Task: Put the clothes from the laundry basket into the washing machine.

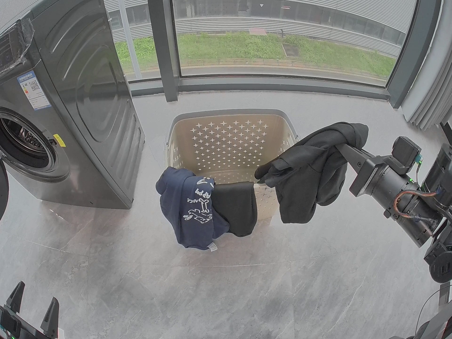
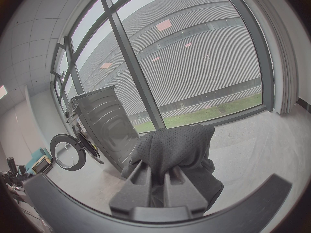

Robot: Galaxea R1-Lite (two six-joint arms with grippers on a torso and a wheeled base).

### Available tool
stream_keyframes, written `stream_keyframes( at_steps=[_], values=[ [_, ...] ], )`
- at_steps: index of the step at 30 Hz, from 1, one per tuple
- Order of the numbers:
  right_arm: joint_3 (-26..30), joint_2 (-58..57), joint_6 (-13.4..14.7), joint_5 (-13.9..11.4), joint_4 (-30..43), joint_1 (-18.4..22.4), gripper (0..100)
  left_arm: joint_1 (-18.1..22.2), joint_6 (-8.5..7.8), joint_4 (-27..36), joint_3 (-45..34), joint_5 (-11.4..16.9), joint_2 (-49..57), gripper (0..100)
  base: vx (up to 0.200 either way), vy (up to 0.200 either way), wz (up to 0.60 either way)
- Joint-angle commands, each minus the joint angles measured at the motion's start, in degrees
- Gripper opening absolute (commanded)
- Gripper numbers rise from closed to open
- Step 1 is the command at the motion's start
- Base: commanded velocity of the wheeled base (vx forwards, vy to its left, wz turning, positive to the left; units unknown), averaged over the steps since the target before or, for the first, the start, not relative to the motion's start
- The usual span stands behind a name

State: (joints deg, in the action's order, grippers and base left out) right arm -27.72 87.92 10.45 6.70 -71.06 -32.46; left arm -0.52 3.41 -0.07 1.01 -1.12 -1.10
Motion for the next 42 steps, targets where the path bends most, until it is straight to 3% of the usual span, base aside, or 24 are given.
stream_keyframes(
  at_steps=[1, 42],
  values=[
    [-0.14, -0.12, 0.01, 0.06, -0.04, -0.14, 0, 0.0, 0.01, -0.01, -0.92, -0.02, -0.13, 100, 0.0, 0.2, 0.0],
    [0.48, 0.41, 0.36, 0.15, -0.84, -2.25, 0, 0.26, -0.07, -0.01, -0.92, -0.02, 0.22, 100, 0.0, 0.2, 0.0]
  ],
)
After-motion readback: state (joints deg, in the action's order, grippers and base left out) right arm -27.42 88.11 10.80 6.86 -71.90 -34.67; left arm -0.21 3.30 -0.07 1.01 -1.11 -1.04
